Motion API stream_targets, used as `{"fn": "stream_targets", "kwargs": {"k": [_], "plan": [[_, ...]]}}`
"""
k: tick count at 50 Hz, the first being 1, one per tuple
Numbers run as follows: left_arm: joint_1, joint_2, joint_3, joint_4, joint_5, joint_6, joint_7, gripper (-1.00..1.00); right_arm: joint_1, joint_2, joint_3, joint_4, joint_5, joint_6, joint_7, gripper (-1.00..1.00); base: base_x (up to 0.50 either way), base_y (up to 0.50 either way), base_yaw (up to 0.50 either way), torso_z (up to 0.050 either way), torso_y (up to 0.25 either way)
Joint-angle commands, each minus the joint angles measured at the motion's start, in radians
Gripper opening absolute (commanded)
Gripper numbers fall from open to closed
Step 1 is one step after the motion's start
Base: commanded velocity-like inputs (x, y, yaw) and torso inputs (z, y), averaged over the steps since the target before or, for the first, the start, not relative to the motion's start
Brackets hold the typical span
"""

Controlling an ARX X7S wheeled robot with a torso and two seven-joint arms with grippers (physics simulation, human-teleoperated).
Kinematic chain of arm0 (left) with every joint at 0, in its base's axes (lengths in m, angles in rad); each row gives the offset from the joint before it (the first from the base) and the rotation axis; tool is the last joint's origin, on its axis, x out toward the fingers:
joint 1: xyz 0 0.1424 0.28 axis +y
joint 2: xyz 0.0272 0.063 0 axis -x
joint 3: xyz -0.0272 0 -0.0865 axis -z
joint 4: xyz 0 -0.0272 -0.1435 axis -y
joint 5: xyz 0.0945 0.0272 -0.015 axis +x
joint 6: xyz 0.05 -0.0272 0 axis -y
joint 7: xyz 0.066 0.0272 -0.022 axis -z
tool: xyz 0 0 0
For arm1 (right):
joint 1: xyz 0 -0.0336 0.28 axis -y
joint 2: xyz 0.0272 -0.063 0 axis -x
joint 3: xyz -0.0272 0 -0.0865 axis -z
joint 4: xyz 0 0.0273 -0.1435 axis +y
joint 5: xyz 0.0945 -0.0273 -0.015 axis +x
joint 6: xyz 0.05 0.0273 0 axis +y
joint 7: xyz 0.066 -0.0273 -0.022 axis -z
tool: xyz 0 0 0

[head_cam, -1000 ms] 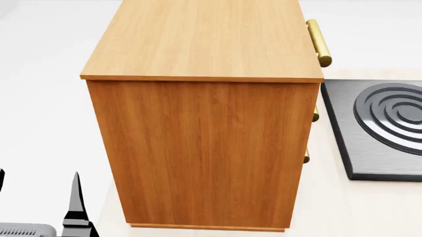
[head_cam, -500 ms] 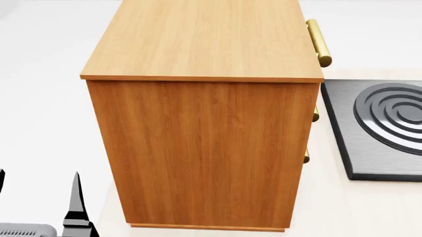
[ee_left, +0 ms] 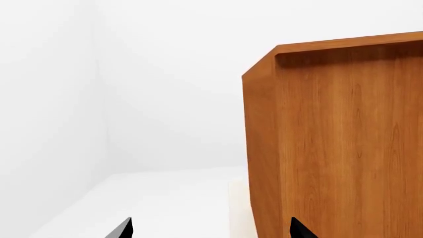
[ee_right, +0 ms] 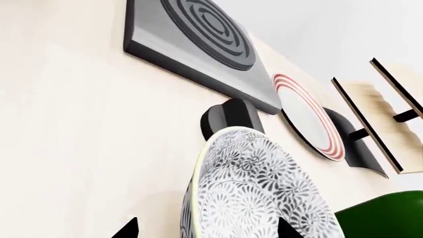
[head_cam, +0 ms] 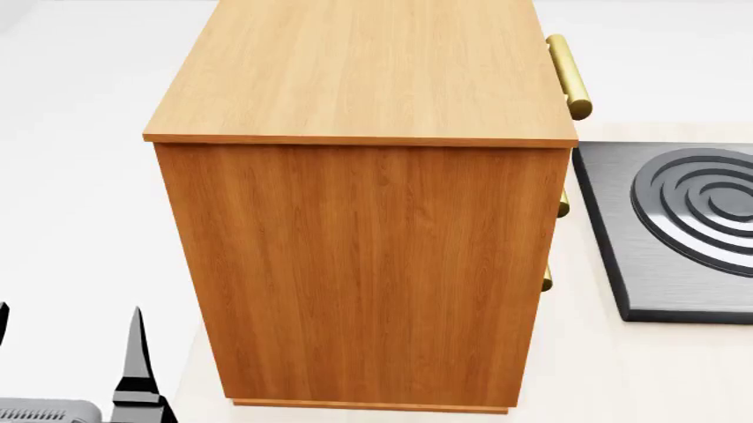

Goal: Put the bowl on the top of the cabinet.

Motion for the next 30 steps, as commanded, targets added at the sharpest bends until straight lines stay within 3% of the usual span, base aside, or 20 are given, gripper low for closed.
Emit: {"fn": "stream_targets", "kwargs": {"k": [1, 30], "plan": [[0.0, -0.003, 0.001, 0.002, -0.003, 0.0, -0.003, 1.0, 0.004, -0.001, -0.006, 0.007, -0.003, -0.002, 0.0, 1.0, 0.0, 0.0, 0.0, 0.0, 0.0], [-0.001, -0.006, 0.007, -0.011, -0.008, 0.011, -0.008, 1.0, 0.008, -0.004, -0.01, 0.023, -0.006, -0.011, -0.003, 1.0, 0.0, 0.0, 0.0, 0.0, 0.0]]}}
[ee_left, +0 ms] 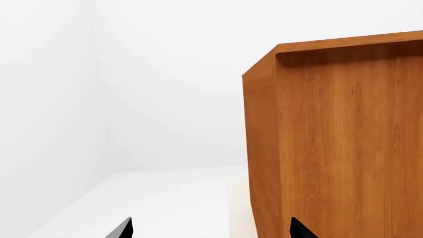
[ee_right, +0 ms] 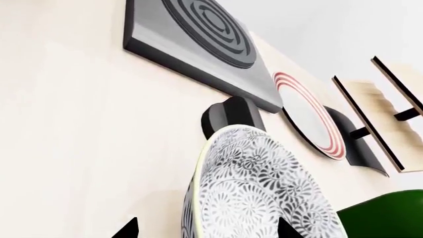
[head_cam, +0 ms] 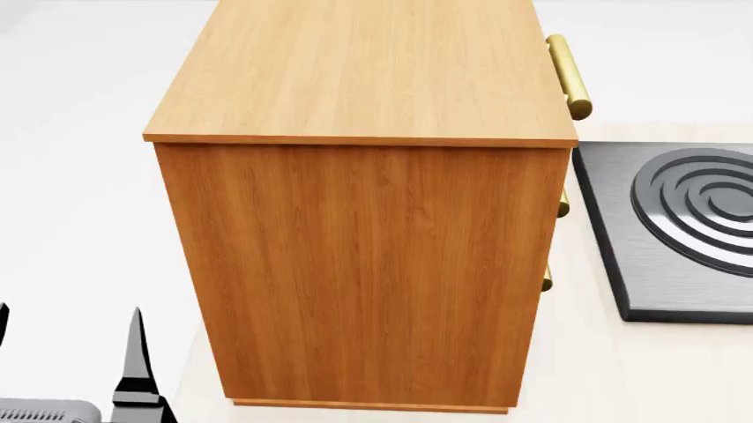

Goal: Put the bowl on the top of the cabinet.

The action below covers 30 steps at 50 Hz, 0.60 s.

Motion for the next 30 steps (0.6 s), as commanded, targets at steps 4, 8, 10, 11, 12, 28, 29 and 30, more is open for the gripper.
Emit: {"fn": "stream_targets", "kwargs": {"k": [4, 8, 10, 11, 12, 28, 29, 30], "plan": [[0.0, -0.002, 0.002, -0.002, -0.005, 0.001, -0.002, 1.0, 0.003, -0.001, -0.003, 0.011, -0.002, -0.006, -0.002, 1.0, 0.0, 0.0, 0.0, 0.0, 0.0], [-0.002, -0.004, 0.002, -0.003, -0.004, 0.0, -0.004, 1.0, 0.0, -0.002, -0.003, 0.013, -0.003, -0.01, -0.003, 1.0, 0.0, 0.0, 0.0, 0.0, 0.0], [0.0, -0.004, 0.005, -0.002, -0.002, 0.002, -0.005, 1.0, 0.002, -0.002, -0.005, 0.014, -0.003, -0.01, -0.003, 1.0, 0.0, 0.0, 0.0, 0.0, 0.0], [-0.001, -0.004, 0.005, -0.002, -0.002, 0.002, -0.005, 1.0, 0.002, -0.002, -0.005, 0.013, -0.002, -0.009, -0.003, 1.0, 0.0, 0.0, 0.0, 0.0, 0.0], [-0.001, -0.004, 0.004, 0.001, -0.004, 0.0, -0.005, 1.0, 0.004, -0.002, -0.005, 0.011, -0.002, -0.007, -0.003, 1.0, 0.0, 0.0, 0.0, 0.0, 0.0], [-0.005, -0.007, 0.009, -0.004, -0.003, 0.002, -0.009, 1.0, 0.01, -0.005, -0.008, 0.024, -0.004, -0.015, -0.006, 1.0, 0.0, 0.0, 0.0, 0.0, 0.0], [-0.005, -0.008, 0.008, -0.002, -0.005, 0.0, -0.009, 1.0, 0.011, -0.005, -0.008, 0.024, -0.003, -0.014, -0.006, 1.0, 0.0, 0.0, 0.0, 0.0, 0.0], [-0.004, -0.008, 0.008, -0.002, -0.005, 0.0, -0.01, 1.0, 0.012, -0.005, -0.008, 0.024, -0.004, -0.013, -0.005, 1.0, 0.0, 0.0, 0.0, 0.0, 0.0]]}}
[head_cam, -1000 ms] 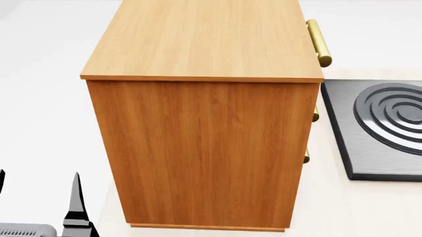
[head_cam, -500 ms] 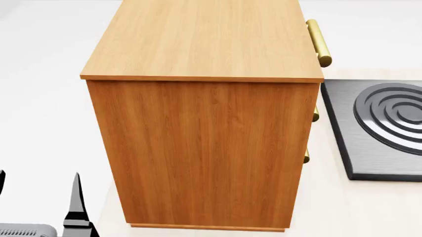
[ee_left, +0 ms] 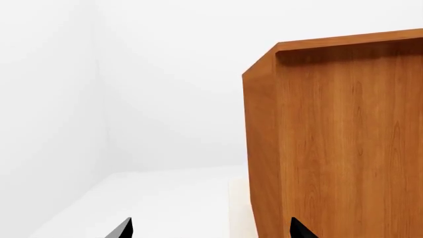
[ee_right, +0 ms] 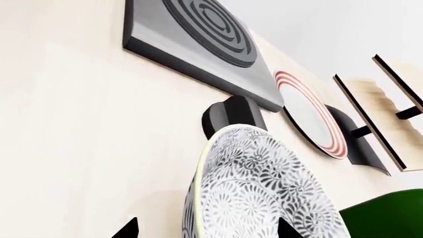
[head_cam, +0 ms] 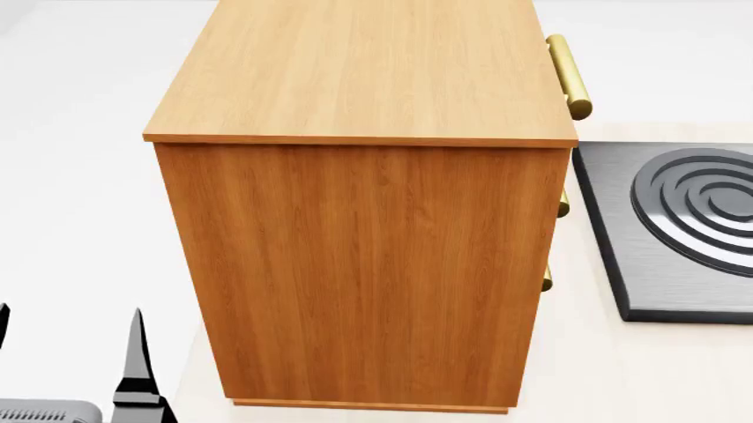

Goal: Put the bowl on the top of the cabinet.

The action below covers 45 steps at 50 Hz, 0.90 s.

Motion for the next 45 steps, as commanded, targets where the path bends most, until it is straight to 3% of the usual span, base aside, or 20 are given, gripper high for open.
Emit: {"fn": "stream_targets", "kwargs": {"k": [1, 45], "plan": [[-0.002, -0.003, 0.001, 0.001, -0.002, -0.002, -0.003, 1.0, 0.005, -0.001, -0.001, 0.005, 0.0, -0.002, -0.001, 1.0, 0.0, 0.0, 0.0, 0.0, 0.0], [-0.003, -0.008, 0.009, -0.009, -0.008, 0.009, -0.012, 1.0, 0.024, -0.011, -0.02, 0.042, -0.006, -0.018, -0.011, 1.0, 0.0, 0.0, 0.0, 0.0, 0.0]]}}
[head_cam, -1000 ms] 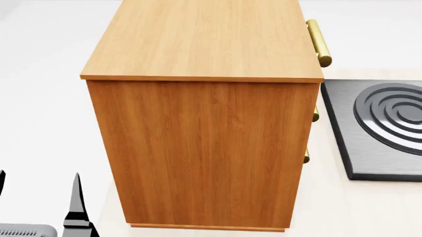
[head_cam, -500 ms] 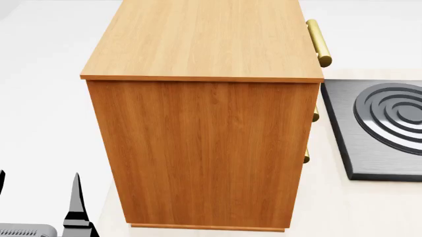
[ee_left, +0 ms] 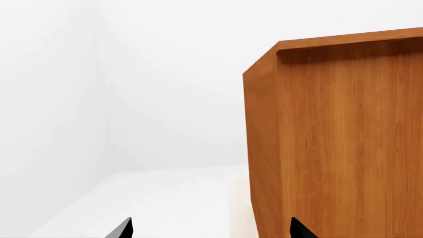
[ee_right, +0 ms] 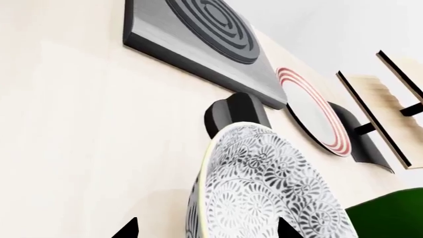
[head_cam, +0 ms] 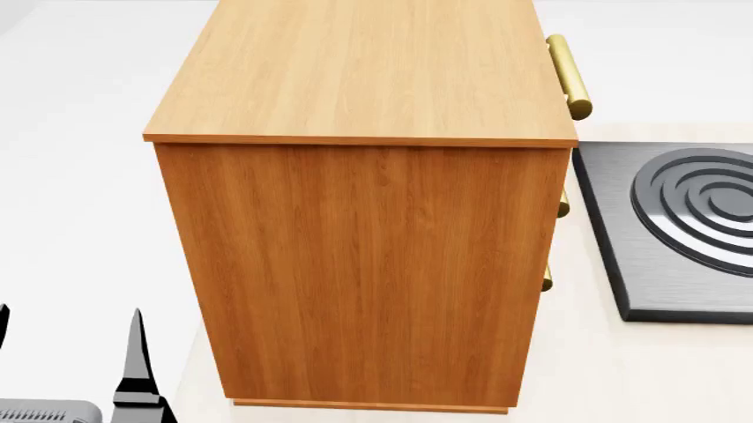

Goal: Put the bowl on the top of the cabinet.

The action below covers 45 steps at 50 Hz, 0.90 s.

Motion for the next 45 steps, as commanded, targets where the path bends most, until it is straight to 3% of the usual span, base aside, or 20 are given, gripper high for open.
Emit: {"fn": "stream_targets", "kwargs": {"k": [1, 45], "plan": [[0.0, -0.001, 0.003, -0.002, -0.002, 0.002, -0.002, 1.0, 0.009, -0.003, -0.004, 0.006, 0.0, -0.003, -0.003, 1.0, 0.0, 0.0, 0.0, 0.0, 0.0], [0.002, -0.011, 0.004, 0.005, -0.01, 0.005, -0.014, 1.0, 0.019, -0.009, -0.017, 0.037, -0.009, -0.02, -0.007, 1.0, 0.0, 0.0, 0.0, 0.0, 0.0]]}}
